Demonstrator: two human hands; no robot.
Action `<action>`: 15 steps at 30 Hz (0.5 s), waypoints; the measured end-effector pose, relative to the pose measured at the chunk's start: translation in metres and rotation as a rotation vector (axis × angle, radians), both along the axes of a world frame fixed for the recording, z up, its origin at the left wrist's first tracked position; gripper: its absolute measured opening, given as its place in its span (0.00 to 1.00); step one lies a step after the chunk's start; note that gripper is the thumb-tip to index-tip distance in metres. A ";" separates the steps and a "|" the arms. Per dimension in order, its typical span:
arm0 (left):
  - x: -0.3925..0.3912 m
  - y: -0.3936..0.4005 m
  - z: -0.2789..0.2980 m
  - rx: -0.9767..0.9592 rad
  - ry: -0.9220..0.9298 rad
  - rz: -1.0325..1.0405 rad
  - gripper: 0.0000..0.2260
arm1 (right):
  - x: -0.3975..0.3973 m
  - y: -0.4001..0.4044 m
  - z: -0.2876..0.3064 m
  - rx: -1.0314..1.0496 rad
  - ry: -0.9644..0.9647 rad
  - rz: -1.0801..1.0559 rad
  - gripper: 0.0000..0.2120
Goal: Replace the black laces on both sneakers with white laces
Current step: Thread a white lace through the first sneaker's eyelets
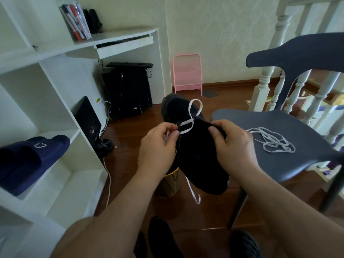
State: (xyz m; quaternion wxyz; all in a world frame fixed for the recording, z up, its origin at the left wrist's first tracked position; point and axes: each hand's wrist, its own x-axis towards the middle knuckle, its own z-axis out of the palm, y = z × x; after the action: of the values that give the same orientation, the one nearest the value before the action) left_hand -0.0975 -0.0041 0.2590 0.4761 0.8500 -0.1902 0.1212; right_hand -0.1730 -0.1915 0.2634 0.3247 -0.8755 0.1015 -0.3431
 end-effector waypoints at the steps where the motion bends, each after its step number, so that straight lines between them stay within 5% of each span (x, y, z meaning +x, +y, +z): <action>1: 0.000 0.000 0.000 0.008 0.002 0.013 0.04 | 0.000 0.000 0.000 -0.005 0.000 -0.005 0.07; 5: 0.008 0.009 0.000 0.122 -0.055 0.101 0.04 | -0.001 -0.004 0.005 -0.029 0.004 -0.024 0.07; 10: 0.030 0.044 0.011 -0.025 0.023 0.345 0.06 | -0.004 -0.023 0.013 0.037 0.052 -0.084 0.11; 15: 0.029 0.046 0.014 -0.176 0.021 0.329 0.05 | -0.002 -0.021 0.014 0.171 0.164 -0.068 0.11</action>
State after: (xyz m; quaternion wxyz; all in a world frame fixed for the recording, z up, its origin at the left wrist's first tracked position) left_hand -0.0681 0.0420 0.2725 0.5244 0.8259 -0.0322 0.2046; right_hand -0.1746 -0.2123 0.2775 0.3770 -0.8658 0.1864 -0.2710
